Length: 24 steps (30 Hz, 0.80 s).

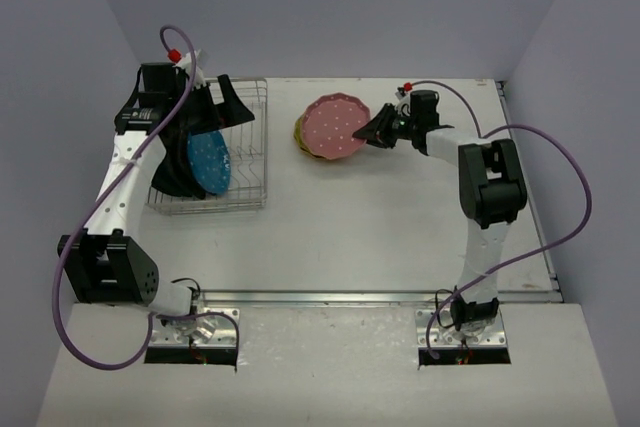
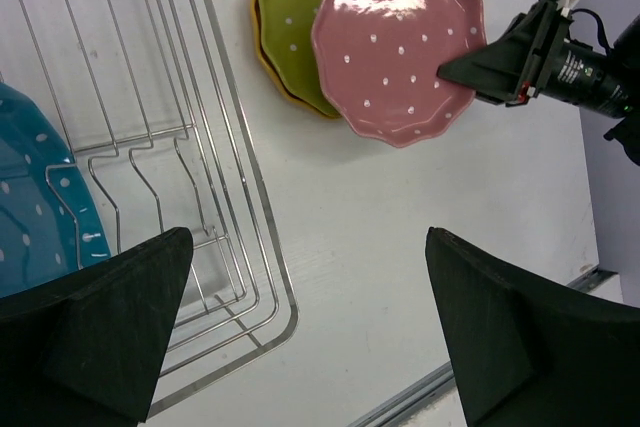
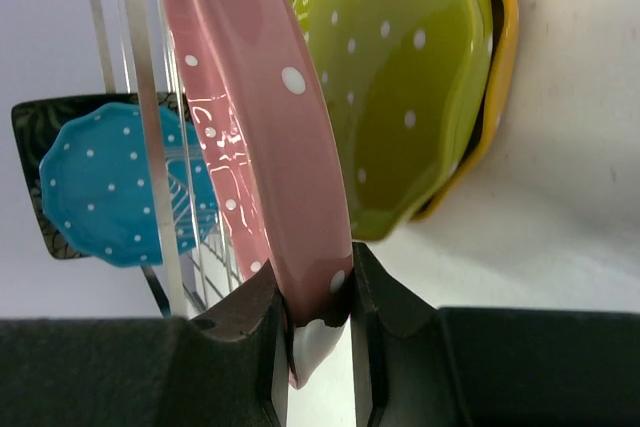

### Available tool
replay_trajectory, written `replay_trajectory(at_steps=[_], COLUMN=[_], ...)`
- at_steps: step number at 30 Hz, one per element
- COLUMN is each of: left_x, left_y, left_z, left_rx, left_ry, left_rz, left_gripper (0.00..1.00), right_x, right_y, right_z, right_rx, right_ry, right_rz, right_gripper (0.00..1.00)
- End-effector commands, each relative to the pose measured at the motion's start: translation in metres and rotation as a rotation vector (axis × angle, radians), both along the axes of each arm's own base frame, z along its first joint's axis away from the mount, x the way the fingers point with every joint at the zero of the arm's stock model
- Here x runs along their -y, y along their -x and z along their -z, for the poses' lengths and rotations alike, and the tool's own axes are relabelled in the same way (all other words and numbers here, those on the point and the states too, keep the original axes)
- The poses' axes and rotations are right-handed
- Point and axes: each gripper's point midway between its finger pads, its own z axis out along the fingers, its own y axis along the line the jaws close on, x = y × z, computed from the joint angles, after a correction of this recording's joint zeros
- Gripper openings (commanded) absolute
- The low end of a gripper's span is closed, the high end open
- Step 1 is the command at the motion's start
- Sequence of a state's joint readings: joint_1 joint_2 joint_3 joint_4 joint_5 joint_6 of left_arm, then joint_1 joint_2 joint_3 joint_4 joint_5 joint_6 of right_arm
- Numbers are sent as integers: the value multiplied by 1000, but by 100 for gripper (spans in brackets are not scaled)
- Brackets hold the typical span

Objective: Unload the plates from the dish rack

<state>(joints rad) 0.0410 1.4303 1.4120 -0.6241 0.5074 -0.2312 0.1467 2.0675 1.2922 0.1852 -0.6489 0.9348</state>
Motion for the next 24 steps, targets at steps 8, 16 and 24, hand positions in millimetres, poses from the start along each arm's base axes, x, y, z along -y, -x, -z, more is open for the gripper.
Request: replay_trajectory(at_steps=[8,16,24], left_x=[-11,-12,-13], left_y=[5,4,5], left_z=[-20,-20,-21], left_rx=[99,105,104], left_ry=[-77,-83,-87], left_rz=[-27,-30,-30], left_gripper=[100,100,100], right_x=[-18,-18,-22], right_y=[-66,-74,-67], right_z=[-45,-26,-15], right_rx=[169,130,77], right_ry=[-59,-38,-26], right_rz=[-4,8,1], right_gripper=[0,0,25])
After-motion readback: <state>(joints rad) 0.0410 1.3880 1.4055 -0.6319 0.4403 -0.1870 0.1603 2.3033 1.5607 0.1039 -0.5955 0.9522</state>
